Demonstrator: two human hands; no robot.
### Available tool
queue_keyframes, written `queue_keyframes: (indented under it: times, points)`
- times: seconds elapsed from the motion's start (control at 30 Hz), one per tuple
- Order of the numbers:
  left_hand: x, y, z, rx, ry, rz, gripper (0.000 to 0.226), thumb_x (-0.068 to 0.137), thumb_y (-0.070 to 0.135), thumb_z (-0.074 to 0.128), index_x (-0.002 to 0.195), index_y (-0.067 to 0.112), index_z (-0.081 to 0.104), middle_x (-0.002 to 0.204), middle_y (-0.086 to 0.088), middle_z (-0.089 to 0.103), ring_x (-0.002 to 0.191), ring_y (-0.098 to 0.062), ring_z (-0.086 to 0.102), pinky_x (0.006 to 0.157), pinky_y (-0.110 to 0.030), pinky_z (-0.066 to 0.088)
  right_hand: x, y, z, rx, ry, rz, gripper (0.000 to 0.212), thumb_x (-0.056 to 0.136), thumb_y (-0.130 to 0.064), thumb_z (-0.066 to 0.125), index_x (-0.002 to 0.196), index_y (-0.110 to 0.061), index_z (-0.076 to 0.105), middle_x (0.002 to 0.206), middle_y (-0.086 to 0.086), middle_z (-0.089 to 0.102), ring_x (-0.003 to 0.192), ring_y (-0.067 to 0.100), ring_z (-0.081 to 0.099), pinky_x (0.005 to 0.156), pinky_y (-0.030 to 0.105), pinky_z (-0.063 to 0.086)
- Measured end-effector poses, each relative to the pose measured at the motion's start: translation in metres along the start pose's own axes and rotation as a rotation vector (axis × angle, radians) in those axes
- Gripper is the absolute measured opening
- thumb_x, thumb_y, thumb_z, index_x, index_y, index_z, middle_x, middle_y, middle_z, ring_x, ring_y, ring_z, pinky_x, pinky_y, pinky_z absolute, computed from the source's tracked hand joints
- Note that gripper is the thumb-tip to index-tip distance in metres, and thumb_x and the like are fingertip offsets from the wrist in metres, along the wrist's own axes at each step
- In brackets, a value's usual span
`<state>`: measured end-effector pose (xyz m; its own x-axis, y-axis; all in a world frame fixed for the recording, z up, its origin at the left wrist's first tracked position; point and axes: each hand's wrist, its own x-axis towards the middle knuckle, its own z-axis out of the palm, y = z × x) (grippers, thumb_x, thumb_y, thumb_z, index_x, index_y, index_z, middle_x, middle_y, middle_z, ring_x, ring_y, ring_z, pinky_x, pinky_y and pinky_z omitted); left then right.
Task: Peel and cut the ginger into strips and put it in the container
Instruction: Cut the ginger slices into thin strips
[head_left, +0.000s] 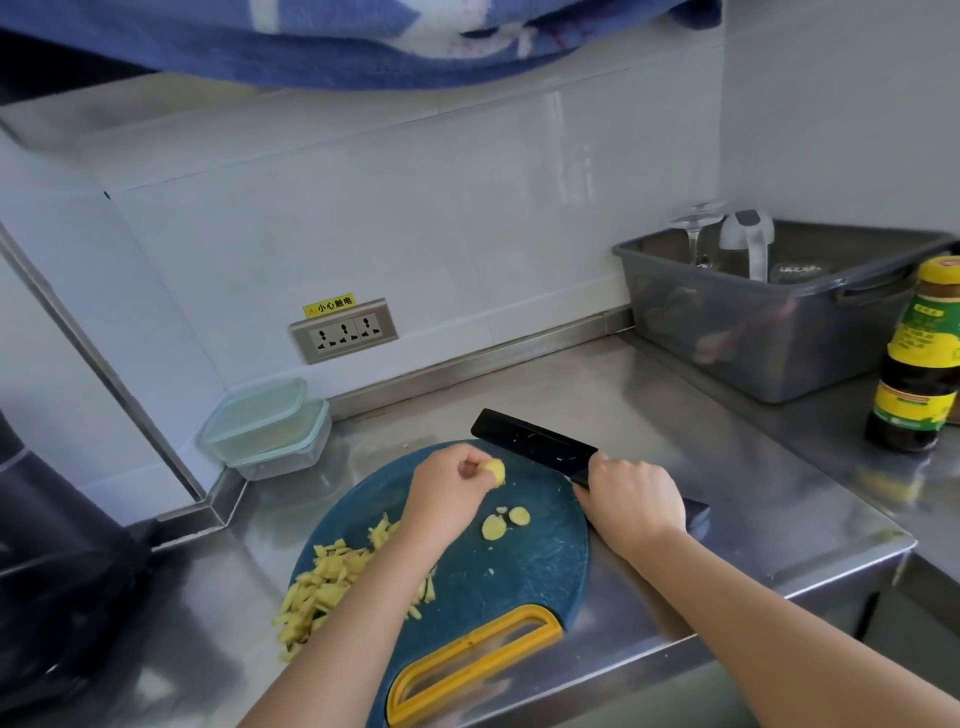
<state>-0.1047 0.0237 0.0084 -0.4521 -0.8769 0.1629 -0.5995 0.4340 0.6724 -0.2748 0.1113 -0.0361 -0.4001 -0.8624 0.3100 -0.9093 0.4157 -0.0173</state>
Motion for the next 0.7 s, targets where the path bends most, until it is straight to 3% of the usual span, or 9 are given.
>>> queue_keyframes:
  times: [0.1,0.17,0.27,0.33,0.4,0.5,0.6,0.7]
  points:
    - [-0.025,-0.001,-0.009,-0.117,-0.212,-0.166,0.014,0.085,0.018,0.058,0.095,0.023,0.068,0.087,0.007,0.069,0.076,-0.012,0.068,0.081,-0.033,0.057,0.000,0.000,-0.003,-0.001,-0.019,-0.001,0.043,0.100,-0.051,0.032,0.106,-0.014,0.054,0.096,0.002,0.068,0.087,0.023,0.066,0.061,0.029,0.038]
    - [-0.045,-0.003,-0.009,-0.138,-0.283,-0.217,0.018,0.084,0.017,0.058,0.098,0.021,0.069,0.088,0.007,0.069,0.072,-0.011,0.067,0.080,-0.031,0.057,0.000,-0.001,-0.006,0.013,-0.048,0.013,0.043,0.100,-0.050,0.034,0.107,-0.014,0.055,0.098,0.002,0.068,0.089,0.023,0.066,0.063,0.030,0.040]
    - [-0.062,-0.009,-0.005,-0.039,-0.194,-0.166,0.017,0.088,0.019,0.056,0.101,0.024,0.064,0.089,0.008,0.067,0.073,-0.007,0.065,0.075,-0.025,0.056,0.000,-0.003,-0.015,0.027,-0.115,0.025,0.042,0.101,-0.048,0.034,0.106,-0.016,0.059,0.100,0.002,0.067,0.091,0.023,0.065,0.066,0.029,0.042]
    - [-0.067,-0.011,-0.002,0.044,-0.112,-0.106,0.018,0.091,0.020,0.054,0.105,0.027,0.063,0.090,0.012,0.063,0.078,-0.001,0.060,0.071,-0.018,0.052,-0.001,-0.002,-0.025,0.071,-0.157,0.058,0.042,0.101,-0.047,0.035,0.101,-0.015,0.062,0.088,0.000,0.063,0.081,0.022,0.062,0.064,0.028,0.042]
    - [-0.073,-0.011,-0.001,0.108,-0.050,-0.043,0.018,0.094,0.023,0.052,0.108,0.028,0.061,0.096,0.015,0.059,0.081,0.003,0.055,0.069,-0.010,0.044,-0.003,0.000,-0.035,0.258,-0.180,0.165,0.041,0.100,-0.047,0.038,0.091,-0.013,0.059,0.071,-0.002,0.054,0.067,0.020,0.057,0.059,0.027,0.045]
    - [-0.082,-0.013,0.000,0.136,-0.023,0.046,0.023,0.089,0.039,0.059,0.111,0.033,0.057,0.106,0.016,0.055,0.088,0.002,0.053,0.074,-0.011,0.043,-0.003,0.002,-0.053,0.610,-0.270,0.298,0.048,0.097,-0.051,0.043,0.073,-0.011,0.049,0.061,0.001,0.052,0.050,0.016,0.050,0.046,0.025,0.041]
    - [-0.084,-0.018,0.002,0.196,-0.019,0.102,0.031,0.085,0.037,0.066,0.115,0.032,0.058,0.104,0.018,0.053,0.092,0.001,0.052,0.080,-0.013,0.045,-0.010,0.004,-0.074,0.990,-0.546,0.345,0.057,0.095,-0.058,0.040,0.066,-0.010,0.048,0.048,0.001,0.045,0.038,0.015,0.039,0.039,0.023,0.036]
    - [-0.086,-0.022,0.002,0.189,0.027,0.113,0.025,0.087,0.031,0.064,0.111,0.030,0.058,0.099,0.017,0.052,0.087,0.001,0.052,0.077,-0.012,0.045,-0.025,0.004,-0.090,1.124,-0.785,0.354,0.059,0.093,-0.064,0.033,0.068,-0.012,0.045,0.047,-0.002,0.037,0.037,0.012,0.032,0.036,0.021,0.030]
